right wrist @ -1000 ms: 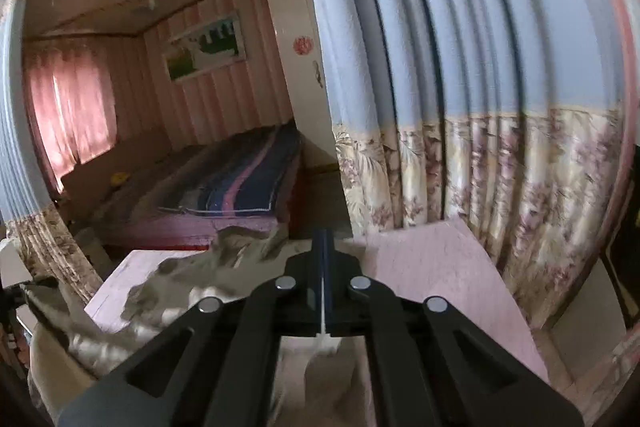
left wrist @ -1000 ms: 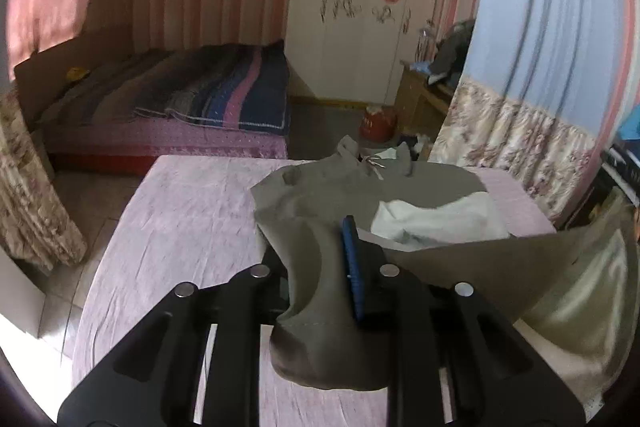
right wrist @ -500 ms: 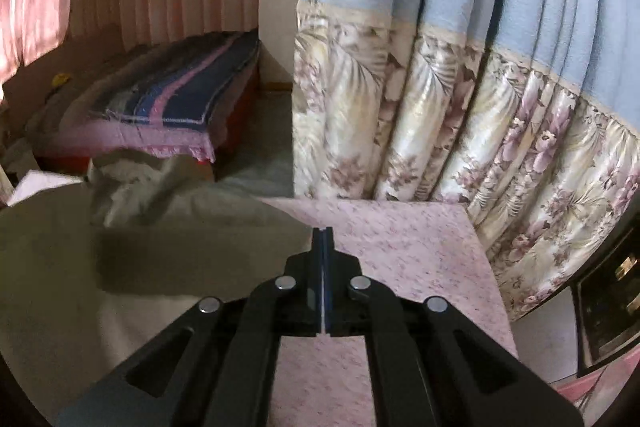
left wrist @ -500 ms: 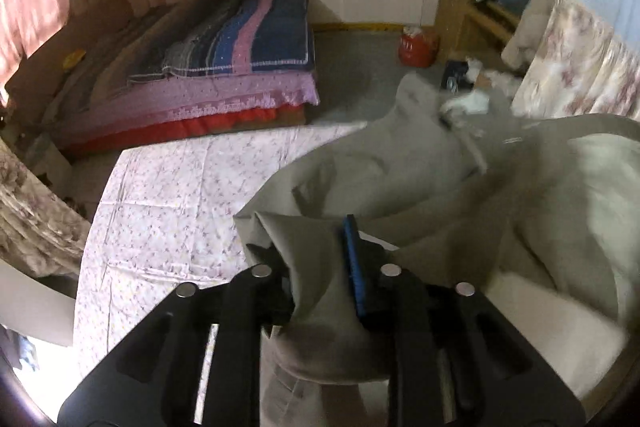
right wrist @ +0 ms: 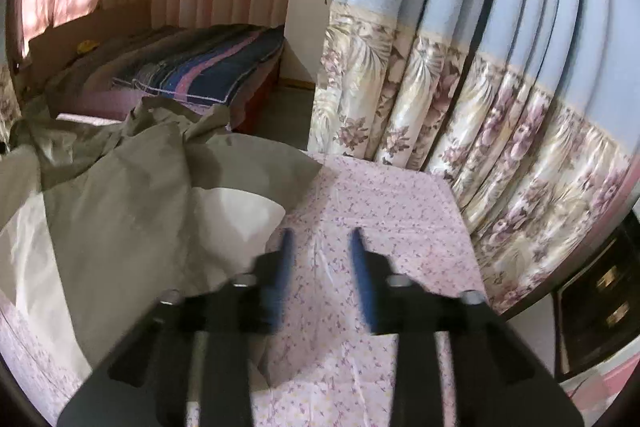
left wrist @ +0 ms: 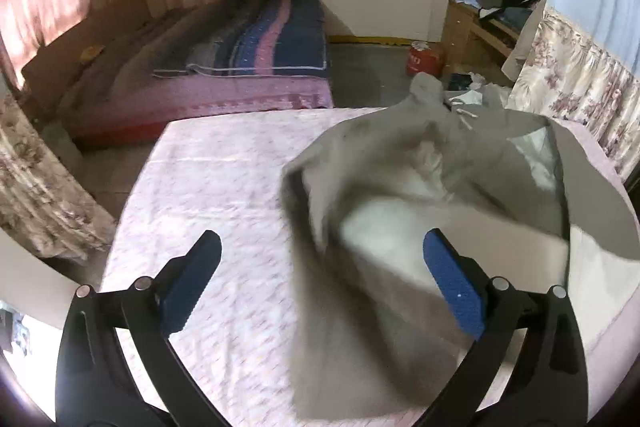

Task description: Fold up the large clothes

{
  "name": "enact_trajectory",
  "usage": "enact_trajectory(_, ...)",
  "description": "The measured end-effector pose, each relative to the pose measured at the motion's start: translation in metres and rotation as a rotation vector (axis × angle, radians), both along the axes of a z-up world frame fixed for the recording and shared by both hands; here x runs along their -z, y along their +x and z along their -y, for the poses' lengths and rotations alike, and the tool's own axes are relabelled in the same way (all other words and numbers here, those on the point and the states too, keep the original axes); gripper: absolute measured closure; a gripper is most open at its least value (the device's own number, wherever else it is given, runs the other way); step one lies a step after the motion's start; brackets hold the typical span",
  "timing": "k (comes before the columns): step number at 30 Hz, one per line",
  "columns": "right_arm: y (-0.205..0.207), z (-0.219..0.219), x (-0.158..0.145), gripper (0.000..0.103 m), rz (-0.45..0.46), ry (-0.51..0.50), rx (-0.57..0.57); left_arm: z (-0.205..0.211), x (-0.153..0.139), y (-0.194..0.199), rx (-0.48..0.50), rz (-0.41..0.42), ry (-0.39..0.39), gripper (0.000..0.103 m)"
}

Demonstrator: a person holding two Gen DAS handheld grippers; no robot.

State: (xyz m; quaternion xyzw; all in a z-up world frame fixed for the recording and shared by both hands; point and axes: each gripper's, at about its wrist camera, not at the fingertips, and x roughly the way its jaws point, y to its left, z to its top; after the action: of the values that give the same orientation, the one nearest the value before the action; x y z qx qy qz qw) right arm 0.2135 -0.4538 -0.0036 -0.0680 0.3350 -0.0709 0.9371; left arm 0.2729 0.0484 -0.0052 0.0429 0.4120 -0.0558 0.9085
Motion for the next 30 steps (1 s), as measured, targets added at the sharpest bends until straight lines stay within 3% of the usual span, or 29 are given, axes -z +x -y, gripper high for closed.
enact_trajectory(4,-0.01,-0.013,-0.001,0.061,-0.007,0.017,-0.04,-0.02,0.005,-0.029,-0.036,0.011,0.033,0.003)
enact_trajectory(9,-0.02,-0.041,0.002,0.052,-0.028,0.054,-0.158,-0.028,0.027,-0.058,-0.012,-0.003,-0.015,0.003)
enact_trajectory(13,-0.014,-0.067,0.009,0.039,-0.057,0.066,-0.25,-0.017,0.039,-0.065,0.028,-0.004,-0.03,0.003)
enact_trajectory(17,0.01,-0.089,0.025,0.033,-0.131,0.048,-0.32,-0.01,0.046,-0.056,0.042,-0.025,-0.045,0.003)
enact_trajectory(18,0.022,-0.095,0.035,0.026,-0.173,0.047,-0.344,-0.01,0.048,-0.054,0.044,-0.029,-0.05,0.003)
enact_trajectory(21,0.045,-0.104,0.06,0.025,-0.255,0.031,-0.367,-0.005,0.051,-0.047,0.046,-0.036,-0.049,0.003)
enact_trajectory(22,0.052,-0.105,0.069,0.027,-0.282,0.032,-0.373,-0.004,0.052,-0.044,0.049,-0.039,-0.048,0.003)
enact_trajectory(23,0.057,-0.106,0.077,0.041,-0.306,0.031,-0.377,-0.002,0.053,-0.042,0.049,-0.04,-0.046,0.003)
enact_trajectory(24,0.059,-0.107,0.083,0.061,-0.328,0.024,-0.377,0.0,0.054,-0.04,0.051,-0.04,-0.043,0.003)
enact_trajectory(27,0.06,-0.115,0.093,0.089,-0.332,-0.059,-0.375,0.003,0.055,-0.036,0.065,-0.032,-0.037,0.003)
enact_trajectory(30,0.055,-0.112,0.08,0.097,-0.274,-0.061,-0.371,0.008,0.056,-0.031,0.086,-0.018,-0.019,0.003)
